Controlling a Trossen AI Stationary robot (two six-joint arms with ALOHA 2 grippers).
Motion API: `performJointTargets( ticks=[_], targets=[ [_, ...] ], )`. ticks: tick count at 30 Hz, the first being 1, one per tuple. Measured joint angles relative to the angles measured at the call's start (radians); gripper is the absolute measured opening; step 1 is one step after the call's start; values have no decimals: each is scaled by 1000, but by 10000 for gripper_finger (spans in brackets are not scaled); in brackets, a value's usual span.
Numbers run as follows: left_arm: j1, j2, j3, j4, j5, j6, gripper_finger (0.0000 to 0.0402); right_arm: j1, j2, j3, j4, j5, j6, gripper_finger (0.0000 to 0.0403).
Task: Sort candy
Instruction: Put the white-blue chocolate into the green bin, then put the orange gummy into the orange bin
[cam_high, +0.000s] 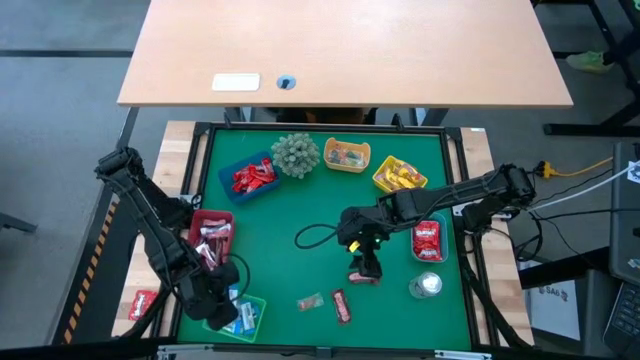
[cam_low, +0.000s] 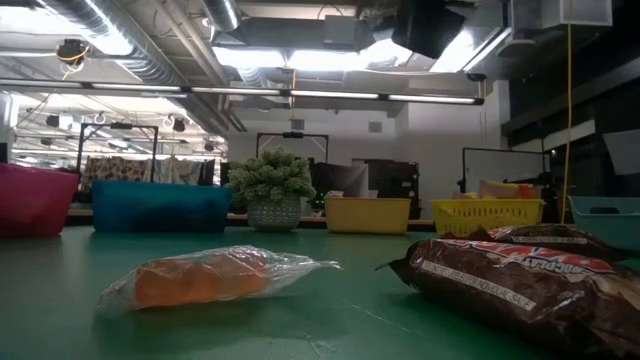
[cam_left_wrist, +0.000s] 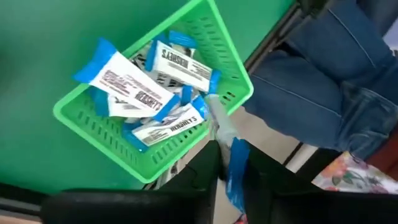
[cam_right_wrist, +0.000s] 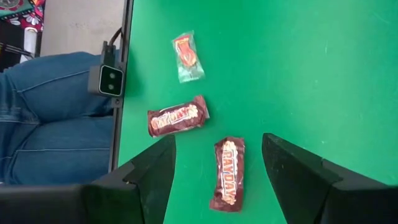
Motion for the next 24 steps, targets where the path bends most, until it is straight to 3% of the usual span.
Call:
performJointTargets(
  ticks=[4, 12, 18, 21, 24],
  targets=[
    [0, 0, 0, -30, -35, -7, 64, 0, 0, 0, -3, 0, 0, 238],
    [2, 0, 0, -35, -205, -7, 113, 0, 0, 0, -18, 1, 0, 238],
    [3, 9, 0, 11, -525, 7, 131, 22, 0, 0, -63, 28, 1, 238],
    [9, 36, 0, 73, -679, 118, 132, 60, 0, -1, -74, 101, 1, 238],
    [29, 80, 0, 180, -757, 276, 132, 97, 0, -1, -91, 158, 1, 238]
  ],
)
